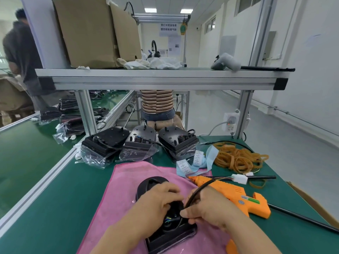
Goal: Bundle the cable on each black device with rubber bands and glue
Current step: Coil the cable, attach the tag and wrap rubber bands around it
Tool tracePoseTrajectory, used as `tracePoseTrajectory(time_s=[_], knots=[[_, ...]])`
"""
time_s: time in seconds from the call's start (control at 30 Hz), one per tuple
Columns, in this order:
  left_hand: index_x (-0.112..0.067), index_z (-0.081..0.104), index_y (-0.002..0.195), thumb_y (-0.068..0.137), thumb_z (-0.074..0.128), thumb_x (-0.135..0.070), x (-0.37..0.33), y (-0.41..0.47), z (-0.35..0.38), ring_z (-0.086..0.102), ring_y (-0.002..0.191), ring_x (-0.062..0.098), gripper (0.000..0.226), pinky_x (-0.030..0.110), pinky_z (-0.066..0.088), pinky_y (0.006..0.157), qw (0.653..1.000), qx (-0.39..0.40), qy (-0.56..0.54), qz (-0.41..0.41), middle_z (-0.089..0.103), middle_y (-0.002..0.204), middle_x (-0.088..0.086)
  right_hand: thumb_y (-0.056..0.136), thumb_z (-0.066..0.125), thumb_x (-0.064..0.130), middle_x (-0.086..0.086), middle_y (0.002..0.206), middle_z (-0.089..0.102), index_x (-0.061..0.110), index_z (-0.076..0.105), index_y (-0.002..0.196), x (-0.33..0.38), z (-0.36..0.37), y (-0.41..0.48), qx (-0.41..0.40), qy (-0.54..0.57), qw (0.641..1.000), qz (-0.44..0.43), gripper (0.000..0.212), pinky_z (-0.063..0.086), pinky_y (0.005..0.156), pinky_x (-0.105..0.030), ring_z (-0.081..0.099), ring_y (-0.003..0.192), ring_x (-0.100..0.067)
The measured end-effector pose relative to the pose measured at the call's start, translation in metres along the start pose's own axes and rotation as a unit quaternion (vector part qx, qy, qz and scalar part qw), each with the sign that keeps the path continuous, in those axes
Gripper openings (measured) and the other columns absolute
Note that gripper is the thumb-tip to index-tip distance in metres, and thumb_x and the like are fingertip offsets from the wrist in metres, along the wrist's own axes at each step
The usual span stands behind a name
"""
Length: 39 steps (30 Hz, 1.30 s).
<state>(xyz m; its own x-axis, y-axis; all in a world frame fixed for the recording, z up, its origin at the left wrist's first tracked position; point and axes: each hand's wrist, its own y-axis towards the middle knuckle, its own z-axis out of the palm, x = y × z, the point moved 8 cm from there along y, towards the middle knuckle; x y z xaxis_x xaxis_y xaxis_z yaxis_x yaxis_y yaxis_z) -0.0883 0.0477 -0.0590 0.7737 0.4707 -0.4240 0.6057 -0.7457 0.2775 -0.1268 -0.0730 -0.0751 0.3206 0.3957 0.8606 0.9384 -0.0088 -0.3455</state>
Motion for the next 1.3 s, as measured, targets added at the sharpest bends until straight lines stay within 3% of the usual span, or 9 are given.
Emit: tracePoseTrajectory(time_s=[0.1, 0.23, 0.4, 0.63, 0.8, 0.9, 1.07, 1.2, 1.3], knots=[[-0.029, 0.070, 0.113, 0.088, 0.049, 0.000, -0.007, -0.001, 0.005, 0.047, 0.112, -0.004, 0.044, 0.013, 0.032, 0.101, 0.997, 0.016, -0.077, -0.017, 0.061, 0.117, -0.024, 0.082, 0.072, -0.002, -0.007, 0.062, 0.069, 0.004, 0.068, 0.079, -0.002, 0.000, 0.003, 0.006, 0.016, 1.000, 0.005, 0.008, 0.049, 0.053, -0.019, 0.067, 0.057, -0.014], [-0.024, 0.066, 0.090, 0.093, 0.057, -0.015, -0.006, -0.009, 0.001, 0.051, 0.100, 0.005, 0.014, 0.018, 0.039, 0.090, 0.994, -0.045, -0.094, -0.041, 0.060, 0.095, -0.018, 0.091, 0.061, -0.003, -0.001, 0.064, 0.071, 0.006, 0.066, 0.080, -0.005, -0.001, 0.003, 0.005, 0.039, 0.999, 0.021, 0.016, 0.047, 0.048, -0.015, 0.068, 0.058, -0.010], [-0.017, 0.060, 0.080, 0.097, 0.054, -0.016, -0.007, -0.011, -0.001, 0.048, 0.086, 0.007, 0.019, 0.023, 0.040, 0.081, 0.992, -0.096, -0.061, -0.055, 0.053, 0.083, -0.011, 0.092, 0.063, 0.007, 0.006, 0.055, 0.066, 0.011, 0.067, 0.071, 0.000, 0.000, 0.009, -0.015, -0.013, 1.000, 0.004, 0.021, 0.042, 0.043, -0.013, 0.057, 0.044, -0.002], [-0.016, 0.051, 0.072, 0.094, 0.051, -0.013, -0.001, -0.008, 0.003, 0.046, 0.075, 0.006, 0.023, 0.013, 0.035, 0.068, 0.987, -0.113, -0.061, -0.094, 0.042, 0.083, -0.009, 0.079, 0.075, 0.011, 0.008, 0.058, 0.064, 0.018, 0.064, 0.062, 0.019, -0.001, 0.030, -0.016, -0.190, 0.981, -0.032, 0.021, 0.045, 0.050, -0.014, 0.057, 0.049, -0.001], [-0.029, 0.051, 0.076, 0.083, 0.062, -0.014, 0.006, -0.017, 0.001, 0.054, 0.076, 0.007, 0.021, 0.014, 0.041, 0.065, 0.977, -0.150, -0.094, -0.118, 0.054, 0.085, -0.015, 0.073, 0.079, 0.018, 0.004, 0.067, 0.054, 0.019, 0.058, 0.066, 0.024, 0.003, 0.043, 0.006, -0.319, 0.947, -0.040, 0.022, 0.038, 0.053, -0.024, 0.047, 0.061, -0.012], [-0.035, 0.049, 0.087, 0.082, 0.065, -0.019, 0.007, -0.018, 0.000, 0.055, 0.083, 0.006, 0.023, 0.016, 0.043, 0.071, 0.975, -0.155, -0.098, -0.122, 0.051, 0.095, -0.019, 0.071, 0.083, 0.026, 0.004, 0.059, 0.040, 0.019, 0.051, 0.065, 0.024, -0.004, 0.046, 0.011, -0.332, 0.943, -0.032, 0.034, 0.028, 0.045, -0.024, 0.032, 0.052, -0.013], [-0.029, 0.059, 0.081, 0.083, 0.067, -0.020, 0.005, -0.014, 0.000, 0.055, 0.086, 0.007, 0.013, 0.016, 0.044, 0.073, 0.981, -0.134, -0.099, -0.102, 0.050, 0.101, -0.018, 0.077, 0.082, 0.016, -0.002, 0.069, 0.066, 0.015, 0.069, 0.074, 0.014, -0.008, 0.049, 0.031, -0.210, 0.977, 0.020, 0.014, 0.052, 0.054, -0.019, 0.061, 0.053, -0.009], [-0.029, 0.065, 0.080, 0.082, 0.070, -0.032, 0.008, -0.011, 0.000, 0.055, 0.096, 0.003, 0.006, 0.011, 0.040, 0.081, 0.983, -0.107, -0.117, -0.095, 0.054, 0.099, -0.018, 0.083, 0.069, 0.009, -0.009, 0.069, 0.071, 0.014, 0.069, 0.071, 0.013, -0.041, 0.053, -0.088, -0.161, 0.983, 0.007, 0.013, 0.052, 0.053, -0.020, 0.066, 0.056, -0.015], [-0.029, 0.069, 0.080, 0.077, 0.074, -0.042, 0.012, -0.005, -0.001, 0.057, 0.094, 0.000, 0.014, 0.012, 0.042, 0.081, 0.983, -0.058, -0.136, -0.109, 0.056, 0.097, -0.019, 0.084, 0.063, 0.011, -0.008, 0.082, 0.075, 0.019, 0.067, 0.068, 0.017, -0.079, 0.059, -0.199, -0.207, 0.958, -0.009, 0.018, 0.058, 0.077, -0.033, 0.070, 0.079, -0.023]])
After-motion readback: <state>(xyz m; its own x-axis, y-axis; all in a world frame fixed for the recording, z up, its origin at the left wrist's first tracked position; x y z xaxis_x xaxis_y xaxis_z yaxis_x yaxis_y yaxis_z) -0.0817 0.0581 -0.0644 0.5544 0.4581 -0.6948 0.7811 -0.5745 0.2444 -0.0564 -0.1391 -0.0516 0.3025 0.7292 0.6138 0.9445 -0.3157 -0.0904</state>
